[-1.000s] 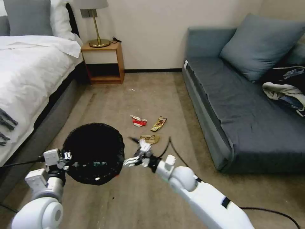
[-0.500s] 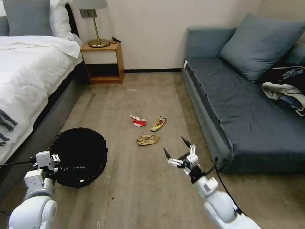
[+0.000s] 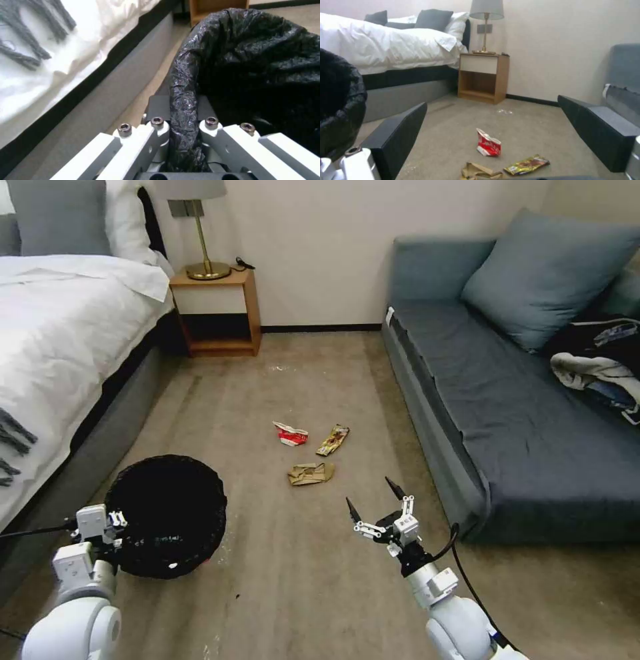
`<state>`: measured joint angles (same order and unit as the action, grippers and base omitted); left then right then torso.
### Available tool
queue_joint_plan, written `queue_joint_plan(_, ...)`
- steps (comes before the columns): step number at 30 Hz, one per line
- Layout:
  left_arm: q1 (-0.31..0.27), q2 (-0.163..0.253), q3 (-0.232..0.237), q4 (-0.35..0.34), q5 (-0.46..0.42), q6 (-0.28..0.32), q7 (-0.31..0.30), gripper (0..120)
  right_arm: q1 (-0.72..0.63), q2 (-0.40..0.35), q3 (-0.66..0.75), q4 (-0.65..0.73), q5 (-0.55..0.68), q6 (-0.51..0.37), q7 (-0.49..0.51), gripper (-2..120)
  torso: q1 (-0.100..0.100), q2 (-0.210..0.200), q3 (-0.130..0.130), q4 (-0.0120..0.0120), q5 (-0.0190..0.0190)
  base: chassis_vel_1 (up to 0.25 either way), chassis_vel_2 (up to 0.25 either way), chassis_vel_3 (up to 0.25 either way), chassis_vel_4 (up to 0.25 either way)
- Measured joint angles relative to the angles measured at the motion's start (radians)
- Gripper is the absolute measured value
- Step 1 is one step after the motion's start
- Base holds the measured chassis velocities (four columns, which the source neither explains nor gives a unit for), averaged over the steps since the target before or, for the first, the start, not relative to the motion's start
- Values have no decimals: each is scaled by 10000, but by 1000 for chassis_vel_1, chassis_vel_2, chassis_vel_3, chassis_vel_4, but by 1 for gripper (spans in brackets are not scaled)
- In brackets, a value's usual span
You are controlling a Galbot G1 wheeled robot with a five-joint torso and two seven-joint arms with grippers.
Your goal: Pick up the trash bin, then pick up the garbage on the floor and place it into the trash bin.
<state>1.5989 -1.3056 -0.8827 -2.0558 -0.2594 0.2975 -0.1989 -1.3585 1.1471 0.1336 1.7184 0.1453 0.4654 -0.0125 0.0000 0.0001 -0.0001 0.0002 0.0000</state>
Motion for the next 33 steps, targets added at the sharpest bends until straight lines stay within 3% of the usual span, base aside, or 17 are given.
queue_joint_plan(33, 160, -108, -5, -164, -10, -89, 0, 7, 209, -129, -267, 12, 32, -93, -49, 100, 3, -1, 3, -3, 2, -222, 219, 227, -228)
